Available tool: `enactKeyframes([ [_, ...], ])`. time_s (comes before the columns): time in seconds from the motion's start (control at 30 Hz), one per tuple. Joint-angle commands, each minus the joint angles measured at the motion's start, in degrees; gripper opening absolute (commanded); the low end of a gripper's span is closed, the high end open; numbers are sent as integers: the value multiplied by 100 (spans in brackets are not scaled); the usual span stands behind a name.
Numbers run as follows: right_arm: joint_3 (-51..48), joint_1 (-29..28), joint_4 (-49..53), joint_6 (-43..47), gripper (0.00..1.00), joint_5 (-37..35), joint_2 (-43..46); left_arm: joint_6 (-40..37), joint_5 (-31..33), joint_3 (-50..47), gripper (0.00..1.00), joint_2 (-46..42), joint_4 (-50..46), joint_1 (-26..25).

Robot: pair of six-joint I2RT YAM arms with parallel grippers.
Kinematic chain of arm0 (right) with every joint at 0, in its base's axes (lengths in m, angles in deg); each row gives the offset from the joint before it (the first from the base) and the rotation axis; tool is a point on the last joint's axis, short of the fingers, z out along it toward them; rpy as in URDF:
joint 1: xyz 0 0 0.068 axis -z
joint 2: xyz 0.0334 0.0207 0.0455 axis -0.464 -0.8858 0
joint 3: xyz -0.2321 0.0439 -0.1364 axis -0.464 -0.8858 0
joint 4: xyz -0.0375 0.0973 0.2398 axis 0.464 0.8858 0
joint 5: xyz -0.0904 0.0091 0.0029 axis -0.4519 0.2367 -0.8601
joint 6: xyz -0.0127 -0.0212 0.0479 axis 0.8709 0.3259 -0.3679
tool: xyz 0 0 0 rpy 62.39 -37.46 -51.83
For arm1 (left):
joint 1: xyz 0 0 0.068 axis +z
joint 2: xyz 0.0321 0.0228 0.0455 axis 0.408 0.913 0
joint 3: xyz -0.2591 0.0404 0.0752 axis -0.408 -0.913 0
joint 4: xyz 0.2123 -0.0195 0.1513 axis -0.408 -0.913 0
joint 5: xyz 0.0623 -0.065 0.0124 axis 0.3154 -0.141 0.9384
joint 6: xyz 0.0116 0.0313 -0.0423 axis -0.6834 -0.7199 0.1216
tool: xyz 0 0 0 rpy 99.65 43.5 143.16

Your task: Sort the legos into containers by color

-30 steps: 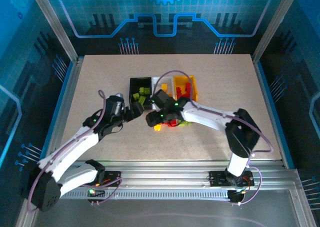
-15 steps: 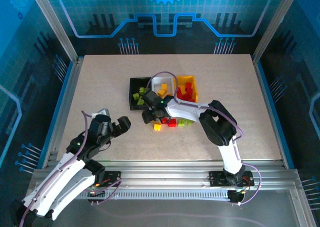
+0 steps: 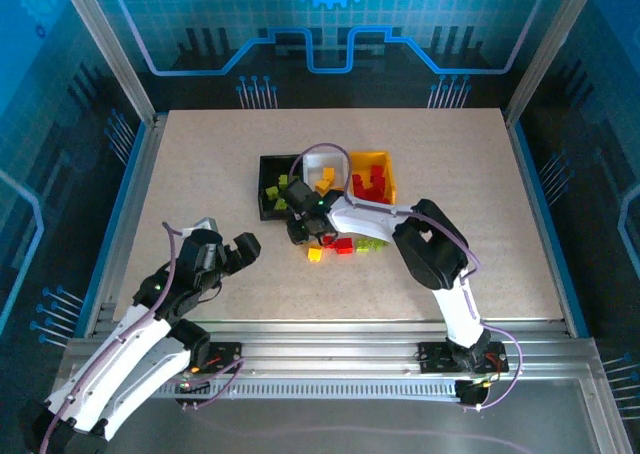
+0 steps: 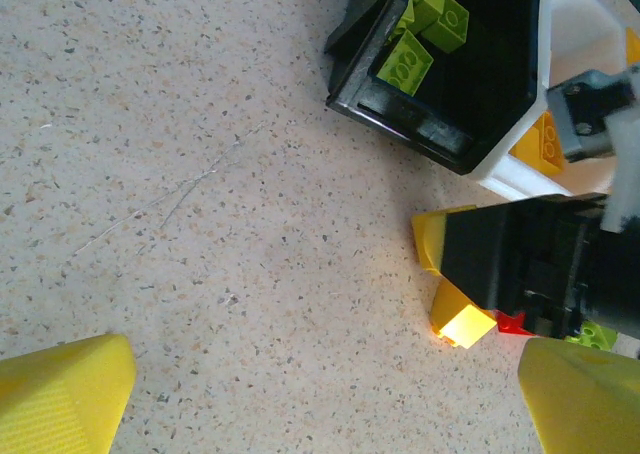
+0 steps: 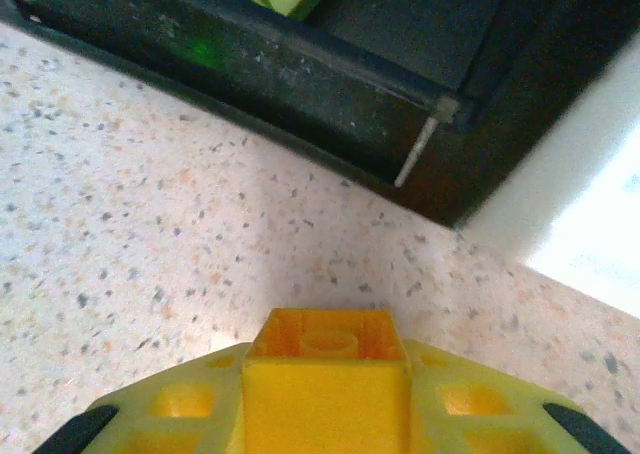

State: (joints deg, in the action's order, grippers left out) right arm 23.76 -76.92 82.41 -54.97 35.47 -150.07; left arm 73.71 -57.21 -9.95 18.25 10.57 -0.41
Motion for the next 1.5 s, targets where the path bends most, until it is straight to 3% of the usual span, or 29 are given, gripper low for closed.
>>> enactKeyframes([
  [0.0, -169, 54, -184, 56, 32, -11, 888, 9, 13, -104, 99, 0, 13, 48],
  [0.17, 129, 555, 330, -141, 32, -559, 1086, -73, -207, -133, 99, 94, 246, 47],
  [0.47, 1579, 1208, 1027, -205, 36, -904, -57, -336, -817, -61, 99, 880, 679, 41],
  [0.53, 1963, 1262, 1197, -207, 43, -882, -291, -384, -987, -23, 99, 1106, 784, 41],
  [0.63, 2299, 1295, 1222, -177, 65, -749, -405, -513, -1205, 63, 99, 1484, 931, 16],
  [0.7, 2361, 1293, 1193, -163, 71, -719, -319, -614, -1310, 138, 98, 1739, 1048, -55],
  [0.87, 1740, 1298, 897, -237, 73, -646, 429, -832, -972, 476, 95, 2444, 1262, -679],
  [1.13, -136, 1358, 272, -486, 74, -442, 1858, -1200, -358, 1413, 86, 4500, 1495, -1777],
  [1.3, -784, 1452, 116, -580, 74, -401, 2373, -1398, 312, 1968, 81, 5517, 1378, -2124],
  [1.47, -1088, 1526, 64, -610, 74, -410, 2672, -1511, 482, 2324, 73, 6183, 1490, -2148],
])
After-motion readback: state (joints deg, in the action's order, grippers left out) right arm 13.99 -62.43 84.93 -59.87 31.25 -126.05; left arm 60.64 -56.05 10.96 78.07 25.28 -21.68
